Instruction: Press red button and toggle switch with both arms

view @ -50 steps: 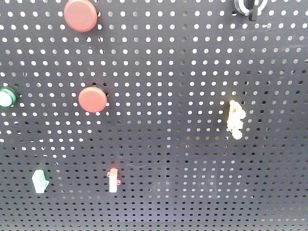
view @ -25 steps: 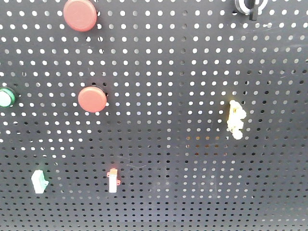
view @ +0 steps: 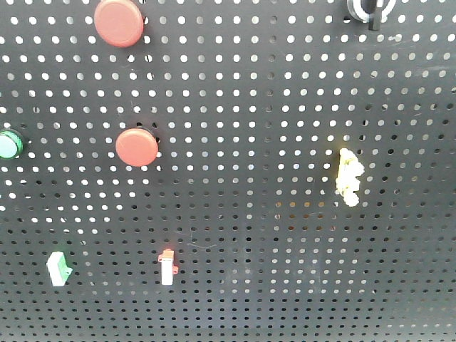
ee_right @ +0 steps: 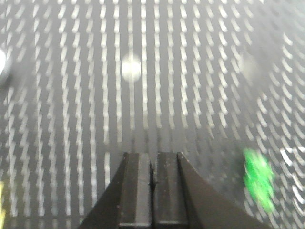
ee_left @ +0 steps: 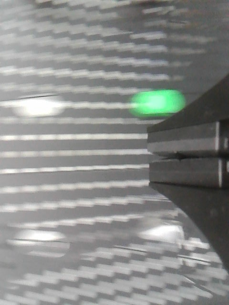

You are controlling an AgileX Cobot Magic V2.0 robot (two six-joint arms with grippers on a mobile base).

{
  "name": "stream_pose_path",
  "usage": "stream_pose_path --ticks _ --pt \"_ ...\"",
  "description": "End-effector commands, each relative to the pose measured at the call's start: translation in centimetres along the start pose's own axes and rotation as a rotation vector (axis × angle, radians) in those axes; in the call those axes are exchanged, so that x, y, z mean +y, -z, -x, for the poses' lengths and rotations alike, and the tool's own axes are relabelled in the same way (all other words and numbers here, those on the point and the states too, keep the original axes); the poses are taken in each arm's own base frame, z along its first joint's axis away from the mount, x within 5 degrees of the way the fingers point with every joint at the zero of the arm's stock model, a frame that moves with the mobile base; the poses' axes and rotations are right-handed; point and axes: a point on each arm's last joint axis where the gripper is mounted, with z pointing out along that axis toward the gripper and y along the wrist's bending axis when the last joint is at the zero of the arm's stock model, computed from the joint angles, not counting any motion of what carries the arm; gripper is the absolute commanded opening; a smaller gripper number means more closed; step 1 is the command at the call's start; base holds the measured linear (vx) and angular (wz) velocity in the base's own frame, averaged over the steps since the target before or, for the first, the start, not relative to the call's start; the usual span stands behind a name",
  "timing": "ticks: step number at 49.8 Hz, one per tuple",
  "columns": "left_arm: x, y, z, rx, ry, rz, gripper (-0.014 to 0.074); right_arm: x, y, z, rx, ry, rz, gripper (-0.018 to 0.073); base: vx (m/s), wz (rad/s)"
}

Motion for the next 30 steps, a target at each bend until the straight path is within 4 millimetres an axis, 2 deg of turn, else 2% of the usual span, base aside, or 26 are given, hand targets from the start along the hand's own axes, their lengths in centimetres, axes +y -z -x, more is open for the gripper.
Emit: stream_pose_path --ticks 1,6,12,25,30 --pt "-0.1 -0.5 3.2 -0.124 0.042 -0.009 0.0001 0.0 -1.5 1.3 -0.053 -0.066 0.006 -0.0003 0.0 0.0" --pt "-0.2 -0.9 4.1 -0.124 0.076 -0.025 0.0001 0.1 -1.8 1.1 -0.032 -0.149 0.019 -0.0003 0.0 0.0" --pt "-1.1 -2.1 4.4 -0.058 0.1 -0.11 0.0001 0.2 -1.9 0.7 0.003 -0.13 0.024 -0.0003 0.0 0.0" --pt "-6.7 -6.1 4.3 0.026 -0.053 -0.576 0.0001 0.2 -2.4 0.1 0.046 -0.082 0.026 -0.0003 0.0 0.0" --pt "-8.0 -7.7 4.6 0.015 -0.036 -0.648 0.0001 0.2 -2.5 0.1 0.051 -0.082 0.026 -0.0003 0.0 0.0"
